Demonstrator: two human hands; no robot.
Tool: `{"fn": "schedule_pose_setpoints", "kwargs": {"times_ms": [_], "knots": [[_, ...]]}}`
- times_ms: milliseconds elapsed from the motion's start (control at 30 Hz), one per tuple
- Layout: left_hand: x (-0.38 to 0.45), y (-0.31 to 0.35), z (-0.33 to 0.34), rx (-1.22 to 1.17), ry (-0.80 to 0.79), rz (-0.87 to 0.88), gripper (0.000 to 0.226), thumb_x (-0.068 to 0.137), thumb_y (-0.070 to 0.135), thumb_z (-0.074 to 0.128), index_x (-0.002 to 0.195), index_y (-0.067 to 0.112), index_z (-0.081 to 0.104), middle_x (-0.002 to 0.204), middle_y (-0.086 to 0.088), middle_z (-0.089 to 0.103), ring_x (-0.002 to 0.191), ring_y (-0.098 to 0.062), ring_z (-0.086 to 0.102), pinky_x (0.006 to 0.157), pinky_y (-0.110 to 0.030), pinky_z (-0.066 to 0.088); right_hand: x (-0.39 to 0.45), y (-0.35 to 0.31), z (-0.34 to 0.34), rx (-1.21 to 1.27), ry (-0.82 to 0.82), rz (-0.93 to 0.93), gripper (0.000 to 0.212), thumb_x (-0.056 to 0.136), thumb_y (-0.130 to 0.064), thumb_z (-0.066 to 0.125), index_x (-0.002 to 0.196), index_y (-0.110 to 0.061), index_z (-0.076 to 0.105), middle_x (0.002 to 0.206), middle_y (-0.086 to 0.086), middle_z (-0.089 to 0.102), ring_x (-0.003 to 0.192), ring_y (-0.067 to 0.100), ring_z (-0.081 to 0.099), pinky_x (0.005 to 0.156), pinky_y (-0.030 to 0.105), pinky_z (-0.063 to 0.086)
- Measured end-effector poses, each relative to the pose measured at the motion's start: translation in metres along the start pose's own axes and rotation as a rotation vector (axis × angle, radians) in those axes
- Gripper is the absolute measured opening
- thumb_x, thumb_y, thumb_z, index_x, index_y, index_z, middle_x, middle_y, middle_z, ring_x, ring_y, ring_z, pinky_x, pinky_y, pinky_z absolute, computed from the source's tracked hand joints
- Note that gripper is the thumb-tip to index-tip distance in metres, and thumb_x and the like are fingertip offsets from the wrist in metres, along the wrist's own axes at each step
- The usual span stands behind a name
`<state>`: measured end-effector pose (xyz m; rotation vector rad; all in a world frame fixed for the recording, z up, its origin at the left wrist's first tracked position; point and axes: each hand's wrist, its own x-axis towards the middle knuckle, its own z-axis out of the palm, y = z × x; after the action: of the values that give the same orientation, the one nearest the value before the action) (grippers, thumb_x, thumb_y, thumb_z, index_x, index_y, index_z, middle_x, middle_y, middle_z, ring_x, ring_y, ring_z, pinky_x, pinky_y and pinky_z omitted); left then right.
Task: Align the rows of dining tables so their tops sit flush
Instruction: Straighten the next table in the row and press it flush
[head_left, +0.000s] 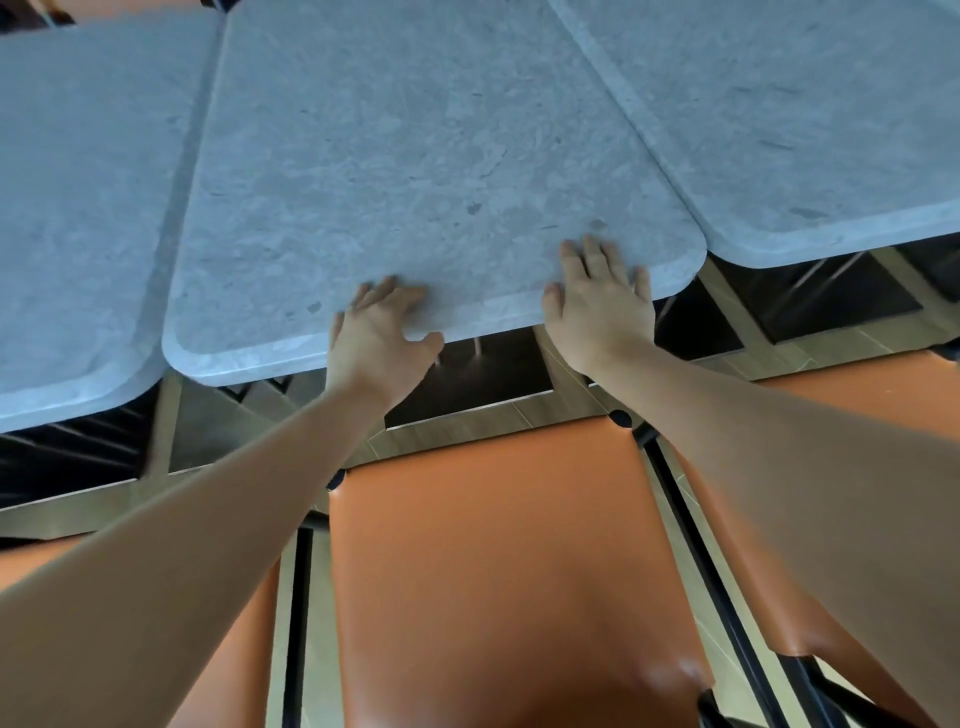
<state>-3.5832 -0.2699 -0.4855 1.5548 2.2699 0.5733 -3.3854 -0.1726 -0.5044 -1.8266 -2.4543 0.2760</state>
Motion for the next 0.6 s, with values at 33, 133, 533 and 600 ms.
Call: {"fn": "schedule_pose_setpoints", "kwargs": {"times_ms": [33, 133, 533, 600], "knots": [[-0.011, 0.004, -0.004, -0.087, 0.016, -0.017, 0.050, 0.090, 0.026, 0.068, 0.138, 0.024, 0.059, 0.151, -0.001, 0.048, 0.143, -0.022, 0.038, 0.120, -0.042, 0.029, -0.006, -0.003, -0.010, -0.020, -0.057, 0.011, 0.060, 0.106, -0.038, 0.029, 0.161, -0.016, 0.015, 0.169, 0.010, 0.013, 0.156, 0.026, 0.009, 0.121, 0.052, 0.022], [-0.046, 0.023, -0.025, -0.182, -0.011, -0.022, 0.041, 0.090, 0.020, 0.068, 0.131, 0.024, 0.063, 0.145, 0.004, 0.053, 0.134, -0.016, 0.047, 0.108, -0.021, 0.037, -0.018, -0.011, -0.056, -0.123, -0.259, 0.038, 0.052, 0.100, -0.040, 0.049, 0.143, -0.011, 0.045, 0.140, 0.011, 0.051, 0.124, 0.032, 0.050, 0.088, 0.043, 0.045], [-0.185, 0.127, -0.150, -0.721, 0.022, -0.176, 0.032, 0.093, 0.026, 0.068, 0.124, 0.032, 0.067, 0.131, 0.015, 0.061, 0.125, -0.005, 0.054, 0.072, -0.003, 0.042, -0.186, -0.049, -0.226, 0.675, -0.293, -0.021, 0.032, 0.097, -0.030, 0.054, 0.120, -0.015, 0.069, 0.113, -0.001, 0.070, 0.108, 0.019, 0.063, 0.085, 0.025, 0.049], [-0.214, 0.137, -0.170, -0.762, 0.042, -0.166, 0.032, 0.093, 0.026, 0.068, 0.124, 0.033, 0.067, 0.131, 0.016, 0.062, 0.124, -0.003, 0.055, 0.077, -0.005, 0.042, -0.218, -0.051, -0.248, 0.818, -0.275, -0.026, 0.027, 0.096, -0.030, 0.056, 0.116, -0.020, 0.070, 0.109, -0.007, 0.069, 0.107, 0.017, 0.066, 0.090, 0.030, 0.053]]}}
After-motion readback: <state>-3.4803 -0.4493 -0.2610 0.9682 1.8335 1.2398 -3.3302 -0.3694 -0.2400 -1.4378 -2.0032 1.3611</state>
